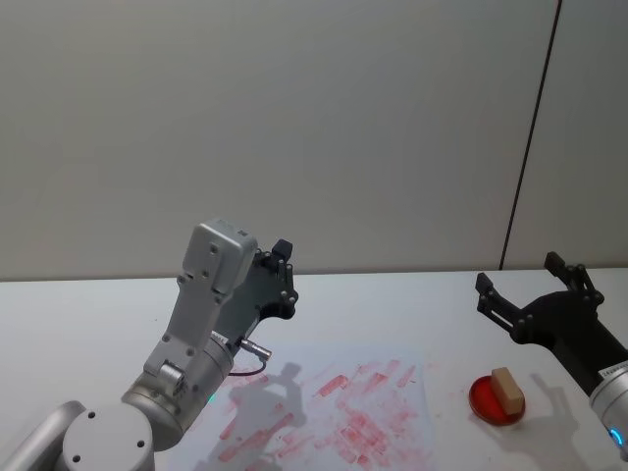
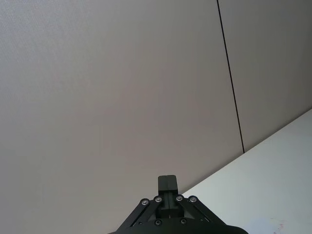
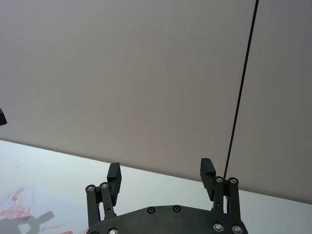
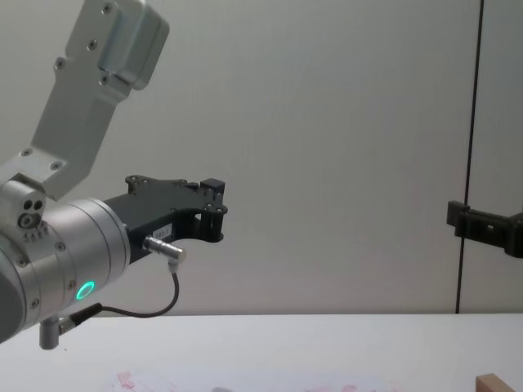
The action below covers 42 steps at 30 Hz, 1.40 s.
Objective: Use the one hand to pick up the stamp and affix it onto the A4 paper.
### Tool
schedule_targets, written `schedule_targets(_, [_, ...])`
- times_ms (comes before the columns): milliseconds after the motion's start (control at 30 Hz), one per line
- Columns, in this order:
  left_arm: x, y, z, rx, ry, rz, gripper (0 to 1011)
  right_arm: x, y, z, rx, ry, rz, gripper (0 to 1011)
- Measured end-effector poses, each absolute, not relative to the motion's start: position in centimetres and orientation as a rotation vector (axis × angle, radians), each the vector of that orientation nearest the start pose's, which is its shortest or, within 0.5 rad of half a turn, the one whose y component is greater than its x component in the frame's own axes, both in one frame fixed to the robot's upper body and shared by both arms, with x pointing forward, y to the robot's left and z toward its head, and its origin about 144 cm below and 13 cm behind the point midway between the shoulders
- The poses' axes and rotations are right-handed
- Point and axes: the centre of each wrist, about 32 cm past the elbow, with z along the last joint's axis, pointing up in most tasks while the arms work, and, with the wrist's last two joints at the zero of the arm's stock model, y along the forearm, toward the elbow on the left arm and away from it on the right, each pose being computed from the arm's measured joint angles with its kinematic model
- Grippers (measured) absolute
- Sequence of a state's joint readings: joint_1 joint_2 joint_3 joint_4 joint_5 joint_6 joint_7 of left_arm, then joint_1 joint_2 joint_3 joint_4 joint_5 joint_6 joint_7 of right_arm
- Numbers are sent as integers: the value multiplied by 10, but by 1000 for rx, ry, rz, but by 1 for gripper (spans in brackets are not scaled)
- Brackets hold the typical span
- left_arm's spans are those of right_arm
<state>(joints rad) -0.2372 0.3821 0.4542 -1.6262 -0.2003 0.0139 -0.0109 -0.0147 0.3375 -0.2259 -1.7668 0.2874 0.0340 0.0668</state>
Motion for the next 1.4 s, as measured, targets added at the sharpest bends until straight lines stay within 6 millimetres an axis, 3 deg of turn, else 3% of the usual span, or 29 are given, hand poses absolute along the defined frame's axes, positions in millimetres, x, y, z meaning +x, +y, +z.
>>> schedule_targets(1133, [492, 198, 1204, 61, -268, 1124, 0, 443, -237, 1189, 26, -75, -1230, 1001])
schedule_targets(1400, [492, 198, 1204, 61, -268, 1124, 0, 437, -249, 1188, 12, -77, -1233, 1001])
